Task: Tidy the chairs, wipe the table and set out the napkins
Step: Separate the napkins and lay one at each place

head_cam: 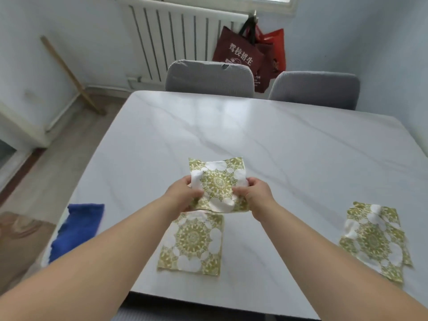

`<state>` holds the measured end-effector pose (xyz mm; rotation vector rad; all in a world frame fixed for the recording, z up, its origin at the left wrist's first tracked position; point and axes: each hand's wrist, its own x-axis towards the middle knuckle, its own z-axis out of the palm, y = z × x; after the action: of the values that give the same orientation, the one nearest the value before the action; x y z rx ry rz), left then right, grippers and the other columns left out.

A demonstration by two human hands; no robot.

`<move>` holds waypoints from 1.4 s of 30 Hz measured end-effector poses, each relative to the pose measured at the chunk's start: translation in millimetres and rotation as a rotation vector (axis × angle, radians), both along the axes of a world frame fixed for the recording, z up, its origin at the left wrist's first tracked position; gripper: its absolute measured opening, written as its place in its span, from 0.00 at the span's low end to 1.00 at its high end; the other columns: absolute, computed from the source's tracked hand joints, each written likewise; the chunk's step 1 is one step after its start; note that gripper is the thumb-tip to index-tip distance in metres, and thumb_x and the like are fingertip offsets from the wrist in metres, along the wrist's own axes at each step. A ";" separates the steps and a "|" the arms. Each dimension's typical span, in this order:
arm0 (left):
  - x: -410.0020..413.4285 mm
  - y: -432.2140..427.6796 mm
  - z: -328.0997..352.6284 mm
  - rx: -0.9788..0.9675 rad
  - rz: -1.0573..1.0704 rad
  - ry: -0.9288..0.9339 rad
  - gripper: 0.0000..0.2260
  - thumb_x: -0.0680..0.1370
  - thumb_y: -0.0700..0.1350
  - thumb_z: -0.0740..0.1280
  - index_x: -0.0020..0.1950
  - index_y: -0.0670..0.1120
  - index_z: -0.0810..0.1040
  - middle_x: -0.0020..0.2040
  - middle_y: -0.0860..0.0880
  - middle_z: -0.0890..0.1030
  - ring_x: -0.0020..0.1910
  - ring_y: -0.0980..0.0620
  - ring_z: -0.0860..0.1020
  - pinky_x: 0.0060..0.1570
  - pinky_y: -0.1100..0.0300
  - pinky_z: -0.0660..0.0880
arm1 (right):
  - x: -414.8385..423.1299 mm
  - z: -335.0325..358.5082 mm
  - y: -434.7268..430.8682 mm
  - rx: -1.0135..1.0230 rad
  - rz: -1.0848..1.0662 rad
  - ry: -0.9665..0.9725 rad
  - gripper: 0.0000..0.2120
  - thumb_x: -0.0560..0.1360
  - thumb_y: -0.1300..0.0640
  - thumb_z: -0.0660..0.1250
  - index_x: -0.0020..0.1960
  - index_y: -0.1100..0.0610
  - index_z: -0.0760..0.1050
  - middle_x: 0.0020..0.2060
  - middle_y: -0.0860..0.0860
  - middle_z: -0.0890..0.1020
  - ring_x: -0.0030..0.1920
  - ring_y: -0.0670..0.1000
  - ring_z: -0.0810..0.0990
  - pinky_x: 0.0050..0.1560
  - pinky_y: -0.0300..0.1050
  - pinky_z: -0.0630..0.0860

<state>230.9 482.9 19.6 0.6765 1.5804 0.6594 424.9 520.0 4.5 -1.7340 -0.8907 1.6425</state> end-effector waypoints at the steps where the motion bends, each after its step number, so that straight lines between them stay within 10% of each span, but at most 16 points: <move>1: -12.8 8.9 -3.5 0.024 -0.014 0.050 0.19 0.76 0.36 0.67 0.66 0.49 0.73 0.47 0.43 0.78 0.36 0.50 0.75 0.32 0.59 0.76 | -13.0 2.1 8.5 -0.004 0.008 -0.012 0.13 0.68 0.68 0.75 0.50 0.60 0.78 0.43 0.57 0.83 0.39 0.55 0.82 0.40 0.48 0.80; 5: -59.8 54.4 -20.1 0.117 -0.002 0.171 0.14 0.76 0.39 0.66 0.60 0.51 0.76 0.50 0.44 0.81 0.43 0.46 0.79 0.45 0.52 0.81 | -57.7 3.8 51.2 -0.078 0.061 0.025 0.12 0.69 0.69 0.73 0.51 0.61 0.76 0.40 0.55 0.82 0.36 0.54 0.81 0.30 0.42 0.76; 15: -105.6 187.1 -65.7 0.232 0.026 0.169 0.15 0.76 0.44 0.67 0.63 0.53 0.75 0.41 0.49 0.79 0.42 0.48 0.79 0.47 0.53 0.81 | -102.4 -40.4 175.6 0.110 -0.014 -0.211 0.10 0.66 0.71 0.72 0.38 0.58 0.76 0.39 0.56 0.81 0.38 0.56 0.80 0.49 0.57 0.80; 25: -114.1 315.0 -102.7 0.342 0.044 0.265 0.17 0.76 0.48 0.68 0.65 0.55 0.74 0.50 0.47 0.81 0.48 0.45 0.81 0.52 0.47 0.80 | -119.6 -71.8 298.1 0.261 -0.094 -0.301 0.10 0.68 0.67 0.74 0.37 0.56 0.74 0.39 0.53 0.81 0.40 0.54 0.80 0.46 0.49 0.79; 34: -118.3 358.2 -141.1 0.227 -0.036 0.576 0.28 0.76 0.49 0.67 0.75 0.50 0.63 0.68 0.46 0.73 0.63 0.44 0.74 0.62 0.56 0.71 | -127.8 -111.9 343.1 0.205 -0.043 -0.562 0.14 0.74 0.62 0.69 0.58 0.60 0.72 0.53 0.54 0.78 0.45 0.53 0.73 0.44 0.42 0.70; 42: -111.7 343.0 -149.9 0.284 0.007 0.500 0.25 0.72 0.39 0.63 0.65 0.60 0.73 0.61 0.46 0.80 0.57 0.45 0.79 0.55 0.56 0.76 | -119.7 -123.6 344.0 0.217 -0.070 -0.603 0.13 0.73 0.65 0.68 0.57 0.59 0.73 0.54 0.54 0.78 0.53 0.55 0.78 0.50 0.43 0.74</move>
<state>119.2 825.9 -130.3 1.1112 1.9641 0.7676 305.1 864.1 -119.1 -2.1040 -1.2050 0.9330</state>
